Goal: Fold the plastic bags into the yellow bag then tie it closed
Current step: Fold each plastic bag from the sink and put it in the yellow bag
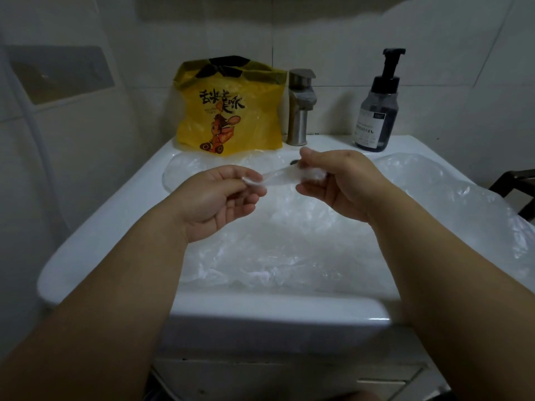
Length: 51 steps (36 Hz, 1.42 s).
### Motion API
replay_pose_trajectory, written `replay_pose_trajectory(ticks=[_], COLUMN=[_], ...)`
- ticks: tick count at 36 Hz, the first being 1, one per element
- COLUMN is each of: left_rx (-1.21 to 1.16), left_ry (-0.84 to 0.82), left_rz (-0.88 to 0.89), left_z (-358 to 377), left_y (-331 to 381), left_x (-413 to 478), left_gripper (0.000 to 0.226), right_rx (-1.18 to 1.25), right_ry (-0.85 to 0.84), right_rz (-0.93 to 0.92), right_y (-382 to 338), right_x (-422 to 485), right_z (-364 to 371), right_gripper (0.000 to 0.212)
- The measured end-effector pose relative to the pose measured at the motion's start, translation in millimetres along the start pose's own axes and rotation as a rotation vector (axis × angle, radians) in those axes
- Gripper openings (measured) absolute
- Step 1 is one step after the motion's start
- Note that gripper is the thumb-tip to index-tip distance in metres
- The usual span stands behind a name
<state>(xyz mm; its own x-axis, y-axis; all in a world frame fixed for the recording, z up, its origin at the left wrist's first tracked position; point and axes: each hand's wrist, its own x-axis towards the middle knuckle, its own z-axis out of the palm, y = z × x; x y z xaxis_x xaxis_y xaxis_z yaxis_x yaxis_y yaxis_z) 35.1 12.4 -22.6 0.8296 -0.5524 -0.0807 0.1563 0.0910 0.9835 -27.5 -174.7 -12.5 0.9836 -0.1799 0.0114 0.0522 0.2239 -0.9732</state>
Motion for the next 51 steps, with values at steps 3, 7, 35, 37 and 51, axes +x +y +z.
replay_pose_trajectory(ticks=[3,7,35,37,51], left_rx=[-0.058,0.007,0.236,0.260,0.708], left_ry=[0.009,0.097,0.114,0.125,0.200], left_rz=[0.013,0.049,0.294,0.297,0.328], left_z=[0,1,0,0,-7], left_y=[2,0,-12,-13,-19], left_x=[0,3,9,9,11], left_gripper=[0.029,0.027,0.019,0.019,0.011], right_rx=[-0.074,-0.174,-0.652,-0.770,-0.967], right_ry=[0.027,0.027,-0.128,-0.140,-0.093], right_rz=[-0.006,-0.012,0.022,-0.008,-0.108], right_y=[2,4,6,7,13], right_x=[0,-1,-7,-8,-1], right_z=[0,-1,4,3,2], right_gripper=[0.011,0.025,0.037,0.028,0.015])
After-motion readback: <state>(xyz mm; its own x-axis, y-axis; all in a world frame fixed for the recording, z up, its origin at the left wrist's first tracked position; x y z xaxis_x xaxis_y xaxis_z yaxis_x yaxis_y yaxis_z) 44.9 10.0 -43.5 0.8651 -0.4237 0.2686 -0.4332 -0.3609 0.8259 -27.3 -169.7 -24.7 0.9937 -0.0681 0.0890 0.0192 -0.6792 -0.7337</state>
